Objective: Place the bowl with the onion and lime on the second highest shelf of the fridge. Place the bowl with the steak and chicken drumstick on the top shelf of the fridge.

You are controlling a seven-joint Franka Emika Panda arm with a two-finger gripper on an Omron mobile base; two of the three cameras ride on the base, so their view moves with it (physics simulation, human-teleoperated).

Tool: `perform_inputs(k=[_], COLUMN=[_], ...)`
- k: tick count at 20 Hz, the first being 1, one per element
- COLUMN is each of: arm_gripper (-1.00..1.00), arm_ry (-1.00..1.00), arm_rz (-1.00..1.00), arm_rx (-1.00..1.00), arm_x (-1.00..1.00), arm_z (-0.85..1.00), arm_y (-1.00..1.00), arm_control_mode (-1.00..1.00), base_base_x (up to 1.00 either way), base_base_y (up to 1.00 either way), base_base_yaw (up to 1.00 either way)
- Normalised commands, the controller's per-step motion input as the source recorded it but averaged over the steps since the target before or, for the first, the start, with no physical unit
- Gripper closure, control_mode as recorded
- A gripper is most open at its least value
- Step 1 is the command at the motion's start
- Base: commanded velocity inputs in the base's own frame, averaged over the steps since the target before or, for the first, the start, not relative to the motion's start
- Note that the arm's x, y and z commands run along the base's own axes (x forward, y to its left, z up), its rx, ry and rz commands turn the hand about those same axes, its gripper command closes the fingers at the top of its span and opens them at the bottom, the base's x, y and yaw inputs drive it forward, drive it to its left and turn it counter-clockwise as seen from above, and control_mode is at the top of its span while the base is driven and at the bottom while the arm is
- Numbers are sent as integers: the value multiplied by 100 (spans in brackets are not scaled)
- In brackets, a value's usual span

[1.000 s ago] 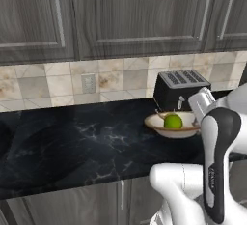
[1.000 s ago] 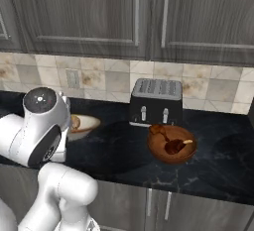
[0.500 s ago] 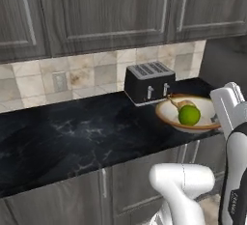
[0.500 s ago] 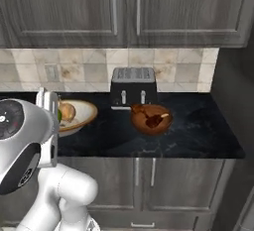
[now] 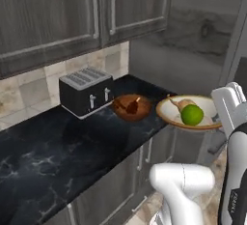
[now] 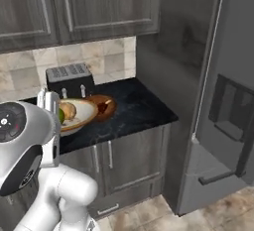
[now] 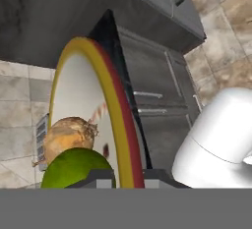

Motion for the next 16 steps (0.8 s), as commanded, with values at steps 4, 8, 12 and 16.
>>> perform_inputs(k=[4,8,12,16], arm_gripper=[100,100,100,100], arm_ry=[0,0,0,0], arm_rz=[0,0,0,0], arm_rx=[0,0,0,0], arm_x=[0,0,0,0], arm_z=[0,0,0,0], arm_y=[0,0,0,0], arm_control_mode=[100,100,100,100], base_base_x=[-3,0,1,12], base_base_y=[-46,-69,-86,-99], base_base_yaw=[-64,-63,-61,-55])
